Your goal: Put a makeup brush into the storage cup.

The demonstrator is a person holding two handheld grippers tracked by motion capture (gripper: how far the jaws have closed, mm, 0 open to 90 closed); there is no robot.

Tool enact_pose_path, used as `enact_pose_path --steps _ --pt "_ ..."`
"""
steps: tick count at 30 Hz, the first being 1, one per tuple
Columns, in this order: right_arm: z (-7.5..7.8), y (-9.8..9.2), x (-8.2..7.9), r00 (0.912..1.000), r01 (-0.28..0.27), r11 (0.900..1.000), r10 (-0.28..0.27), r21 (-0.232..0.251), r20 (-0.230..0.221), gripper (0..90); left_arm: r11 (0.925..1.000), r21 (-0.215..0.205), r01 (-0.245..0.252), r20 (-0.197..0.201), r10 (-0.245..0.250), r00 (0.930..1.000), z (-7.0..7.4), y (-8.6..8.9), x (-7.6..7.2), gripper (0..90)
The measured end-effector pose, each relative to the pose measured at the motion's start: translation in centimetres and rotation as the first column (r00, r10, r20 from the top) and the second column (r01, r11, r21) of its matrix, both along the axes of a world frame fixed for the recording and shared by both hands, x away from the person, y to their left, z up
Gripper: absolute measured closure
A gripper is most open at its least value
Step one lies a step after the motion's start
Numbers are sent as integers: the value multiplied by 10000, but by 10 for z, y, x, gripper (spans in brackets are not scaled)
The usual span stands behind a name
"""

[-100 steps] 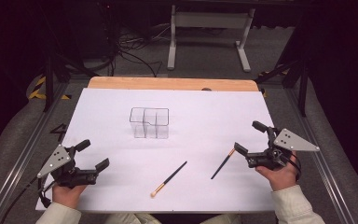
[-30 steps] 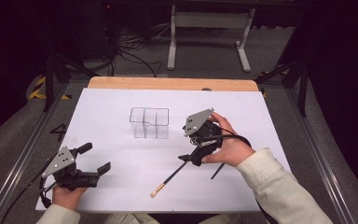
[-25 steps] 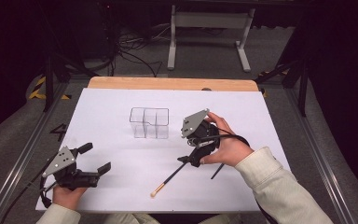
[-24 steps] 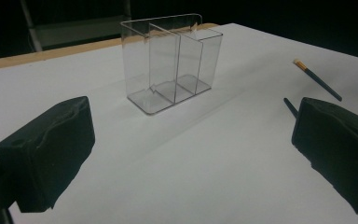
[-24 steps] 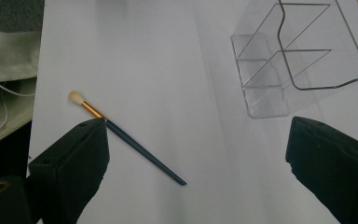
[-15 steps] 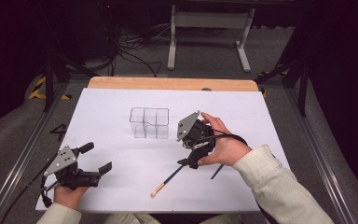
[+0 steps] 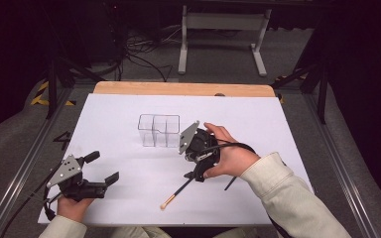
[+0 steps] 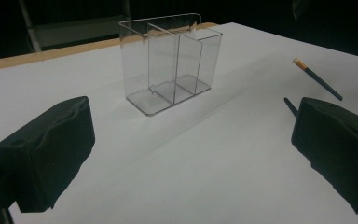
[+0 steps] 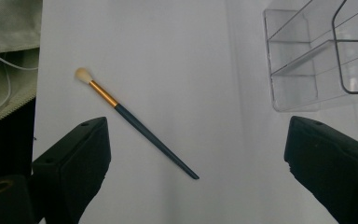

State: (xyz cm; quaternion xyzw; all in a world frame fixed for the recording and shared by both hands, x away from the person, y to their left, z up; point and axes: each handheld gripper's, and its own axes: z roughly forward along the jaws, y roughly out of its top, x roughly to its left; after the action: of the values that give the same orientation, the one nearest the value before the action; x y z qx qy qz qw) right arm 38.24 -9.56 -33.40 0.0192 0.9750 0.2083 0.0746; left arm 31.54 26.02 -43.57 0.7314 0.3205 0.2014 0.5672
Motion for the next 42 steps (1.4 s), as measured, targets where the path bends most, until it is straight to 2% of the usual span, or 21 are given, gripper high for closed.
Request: enact_pose_path --steps 8,13,20,25,33,37,42 --pt "-10 6 1 9999 -6 10000 6 18 -153 78 10000 -48 -15 -66 15 10000 -1 -1 1 2" --pt "-18 10 2 9995 -80 9995 71 -310 -295 79 10000 -38 -20 -61 20 10000 -1 -1 0 2" --pt "-31 14 3 9981 -61 9989 33 -466 -610 89 10000 9 -55 -62 55 10000 -1 -1 1 2" --pt "-42 18 3 9974 -119 9972 66 -732 -722 89 10000 15 -56 -58 56 10000 -1 -1 1 2" --pt "-54 21 4 9956 -190 9960 108 -873 -931 89 10000 25 -31 -58 31 10000 -1 0 1 2" --pt "-63 22 4 9939 -230 9928 100 -1175 -1097 86 10000 16 -10 -62 10 10000 -1 0 1 2" --pt "-67 22 5 9936 -199 9923 61 -1218 -1127 87 10000 -35 59 6 -59 10000 -1 0 1 2"
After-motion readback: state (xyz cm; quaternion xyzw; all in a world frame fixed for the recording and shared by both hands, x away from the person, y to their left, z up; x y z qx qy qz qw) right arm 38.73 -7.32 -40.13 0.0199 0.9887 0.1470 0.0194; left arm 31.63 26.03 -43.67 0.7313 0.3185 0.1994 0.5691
